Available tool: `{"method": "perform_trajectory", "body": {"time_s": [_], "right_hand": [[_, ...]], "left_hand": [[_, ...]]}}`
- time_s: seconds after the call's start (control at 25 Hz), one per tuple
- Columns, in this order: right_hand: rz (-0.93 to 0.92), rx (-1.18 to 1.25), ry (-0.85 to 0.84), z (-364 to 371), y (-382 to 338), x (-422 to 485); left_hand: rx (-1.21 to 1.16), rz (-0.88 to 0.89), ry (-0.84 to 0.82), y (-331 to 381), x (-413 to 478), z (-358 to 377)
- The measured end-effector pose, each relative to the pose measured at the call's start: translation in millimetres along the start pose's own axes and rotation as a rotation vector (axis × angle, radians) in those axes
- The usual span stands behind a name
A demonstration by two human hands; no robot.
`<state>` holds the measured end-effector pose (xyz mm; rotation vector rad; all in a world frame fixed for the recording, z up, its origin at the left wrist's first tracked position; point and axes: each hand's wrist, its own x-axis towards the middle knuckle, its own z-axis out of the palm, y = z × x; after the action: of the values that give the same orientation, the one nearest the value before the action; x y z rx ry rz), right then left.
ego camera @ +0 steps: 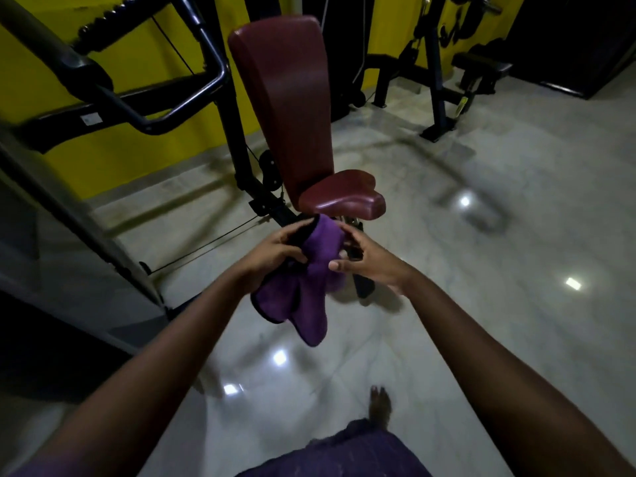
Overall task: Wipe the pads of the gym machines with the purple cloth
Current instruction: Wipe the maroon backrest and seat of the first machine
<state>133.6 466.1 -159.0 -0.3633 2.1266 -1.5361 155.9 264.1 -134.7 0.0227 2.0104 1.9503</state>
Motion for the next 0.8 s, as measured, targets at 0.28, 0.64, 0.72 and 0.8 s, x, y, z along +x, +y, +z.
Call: {"method": "perform_trajectory", "body": {"time_s": [0.28, 0.64, 0.72, 0.8], "right_hand": [[-0.021, 0.187, 0.083, -81.9, 14.1, 34.1], [0.165, 0.529, 0.092, -173.2, 39.7, 60.6], [0.252, 0.728, 0.033, -181.9, 46.7, 77.9], [0.407, 0.688, -0.076, -174.5, 79.1, 87.6]], "left_hand": [[0.928, -0.051, -0.228, 1.6, 76.2, 5.9], [-0.258, -0.164, 0.027, 1.9, 153.5, 26.6], [-0.315, -0.223, 0.030, -5.5, 163.8, 36.2], [-0.166, -0.301, 0.043, -21.2, 167.8, 45.8]]}}
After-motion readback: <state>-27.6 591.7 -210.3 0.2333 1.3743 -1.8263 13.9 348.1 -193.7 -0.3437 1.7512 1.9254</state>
